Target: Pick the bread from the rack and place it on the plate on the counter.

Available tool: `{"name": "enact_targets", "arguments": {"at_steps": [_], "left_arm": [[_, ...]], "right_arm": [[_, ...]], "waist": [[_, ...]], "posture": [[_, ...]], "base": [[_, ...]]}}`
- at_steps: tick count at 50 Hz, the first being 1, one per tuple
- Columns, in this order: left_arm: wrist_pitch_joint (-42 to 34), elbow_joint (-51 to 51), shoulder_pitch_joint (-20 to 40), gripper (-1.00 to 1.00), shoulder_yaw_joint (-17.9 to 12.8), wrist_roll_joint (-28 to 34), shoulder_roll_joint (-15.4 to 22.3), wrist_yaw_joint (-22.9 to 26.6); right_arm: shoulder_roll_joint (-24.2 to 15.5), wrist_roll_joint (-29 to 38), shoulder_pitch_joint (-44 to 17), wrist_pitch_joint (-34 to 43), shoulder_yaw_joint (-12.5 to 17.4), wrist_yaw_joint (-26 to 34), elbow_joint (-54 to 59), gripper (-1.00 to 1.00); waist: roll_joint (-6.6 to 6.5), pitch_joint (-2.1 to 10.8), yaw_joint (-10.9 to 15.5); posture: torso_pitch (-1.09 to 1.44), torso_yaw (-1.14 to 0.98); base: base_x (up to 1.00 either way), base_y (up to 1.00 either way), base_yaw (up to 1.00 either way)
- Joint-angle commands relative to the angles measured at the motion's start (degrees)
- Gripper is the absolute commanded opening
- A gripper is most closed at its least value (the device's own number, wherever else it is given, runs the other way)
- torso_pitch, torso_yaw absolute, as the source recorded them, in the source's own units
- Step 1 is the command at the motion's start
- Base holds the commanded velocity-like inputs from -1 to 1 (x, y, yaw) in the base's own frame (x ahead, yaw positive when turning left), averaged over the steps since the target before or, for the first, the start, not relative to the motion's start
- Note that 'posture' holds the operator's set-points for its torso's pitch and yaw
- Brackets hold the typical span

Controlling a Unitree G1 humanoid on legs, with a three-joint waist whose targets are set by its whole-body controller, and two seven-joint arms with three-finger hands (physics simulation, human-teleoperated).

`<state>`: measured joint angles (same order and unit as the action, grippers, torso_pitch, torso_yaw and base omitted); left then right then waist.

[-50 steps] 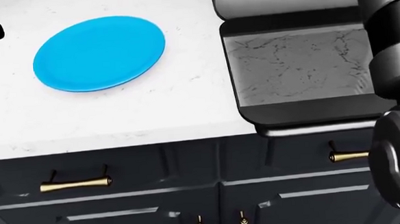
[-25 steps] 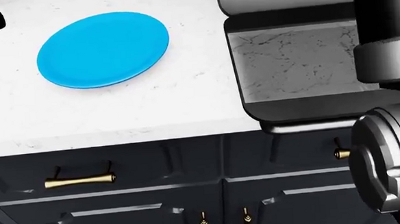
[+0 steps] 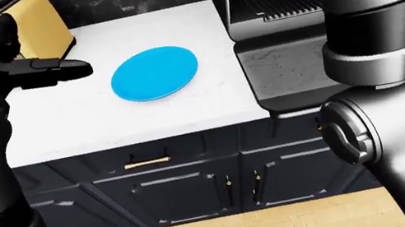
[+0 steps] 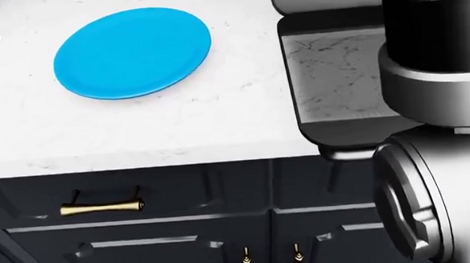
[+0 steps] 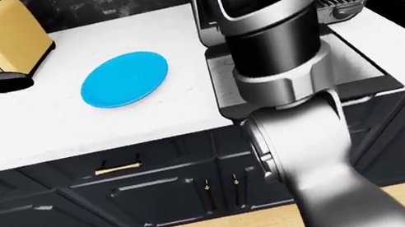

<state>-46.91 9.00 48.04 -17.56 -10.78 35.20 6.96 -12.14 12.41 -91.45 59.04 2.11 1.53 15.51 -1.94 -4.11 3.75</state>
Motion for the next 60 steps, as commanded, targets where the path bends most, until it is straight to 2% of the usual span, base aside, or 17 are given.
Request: {"name": "enact_targets", "arguments": {"at_steps": [1, 12, 19, 23, 28, 29, 30, 34, 40, 56, 57, 60], "left_arm": [[1.55, 1.34, 2.67, 1.00, -0.63, 0.16, 1.20, -0.34], [0.74, 2.03, 2.79, 1.00, -1.01, -0.06, 1.57, -0.42], [-0.07, 4.10, 1.03, 1.00, -1.89, -0.04, 2.27, -0.39], [-0.42, 4.93, 0.26, 1.00, -2.42, -0.40, 2.49, -0.48], [-0.01, 4.80, -0.05, 1.00, -2.27, -0.47, 2.41, -0.76], [-0.26, 5.11, -0.10, 1.00, -2.59, -0.59, 2.52, -0.84], [-0.31, 5.19, -0.09, 1.00, -2.60, -0.74, 2.47, -0.89], [0.03, 4.57, 0.28, 1.00, -2.30, -0.83, 2.57, -0.94], [0.80, 3.66, 0.66, 1.00, -1.88, -0.59, 2.52, -0.89], [0.86, 3.58, 0.70, 1.00, -1.88, -0.49, 2.47, -0.82], [0.51, 4.80, -0.31, 1.00, -1.92, -0.30, 2.69, -0.64], [0.17, 5.15, -0.53, 1.00, -2.12, -0.05, 2.83, -0.40]], "right_arm": [[-0.13, 0.50, -2.20, -0.70, 0.21, 0.58, -2.41, -1.00], [3.49, 0.72, 0.04, -0.82, -1.15, 2.81, -6.22, -1.00], [5.86, -0.47, 2.53, -7.83, -0.80, 2.50, -2.04, -1.00], [6.55, -1.76, 2.78, -9.32, -0.69, 1.95, -0.45, -1.00], [6.66, -2.83, 2.32, -11.90, -0.58, 1.62, 3.83, -1.00], [6.80, -3.92, 1.01, -19.48, 0.52, 0.64, 14.66, -1.00], [6.62, -4.56, -0.28, -22.52, 1.03, -0.12, 19.45, -1.00], [6.27, -6.07, -2.11, -27.03, 1.03, -1.07, 26.48, -1.00], [6.36, -7.18, -3.32, -28.93, 0.95, -1.95, 29.82, -1.00], [6.17, -7.71, -3.42, -29.08, 0.56, -2.15, 30.10, -1.00], [7.35, -8.41, -2.32, -33.76, 2.08, -5.42, 38.16, -1.00], [7.28, -9.19, -2.87, -37.51, 2.19, -6.20, 43.42, -1.00]], "waist": [[-0.44, 1.82, 0.15], [-0.61, 1.92, 3.01], [-0.89, 2.26, 5.11], [-1.04, 2.38, 6.62], [-1.32, 2.60, 8.86], [-1.38, 2.66, 9.33], [-1.58, 2.72, 9.74], [-1.89, 3.21, 11.28], [-2.19, 3.37, 14.04], [-2.63, 3.95, 19.85], [-2.66, 3.98, 20.15], [-3.04, 4.31, 20.59]], "posture": [[0.00, 0.14], [0.00, 0.19], [0.00, 0.23], [0.00, 0.25], [0.00, 0.27], [0.00, 0.28], [0.00, 0.28], [0.00, 0.30], [0.00, 0.33], [0.00, 0.41], [0.00, 0.41], [0.00, 0.41]], "base": [[0.00, 0.00, 0.00], [0.00, 0.00, 0.00], [0.00, 0.00, 0.00], [0.00, 0.00, 0.00], [0.00, 0.00, 0.00], [0.00, 0.00, 0.00], [0.00, 0.00, 0.00], [0.00, 0.00, 0.00], [0.00, 0.00, 0.00], [0.00, 0.00, 0.00], [0.00, 0.00, 0.00], [0.00, 0.00, 0.00]]}}
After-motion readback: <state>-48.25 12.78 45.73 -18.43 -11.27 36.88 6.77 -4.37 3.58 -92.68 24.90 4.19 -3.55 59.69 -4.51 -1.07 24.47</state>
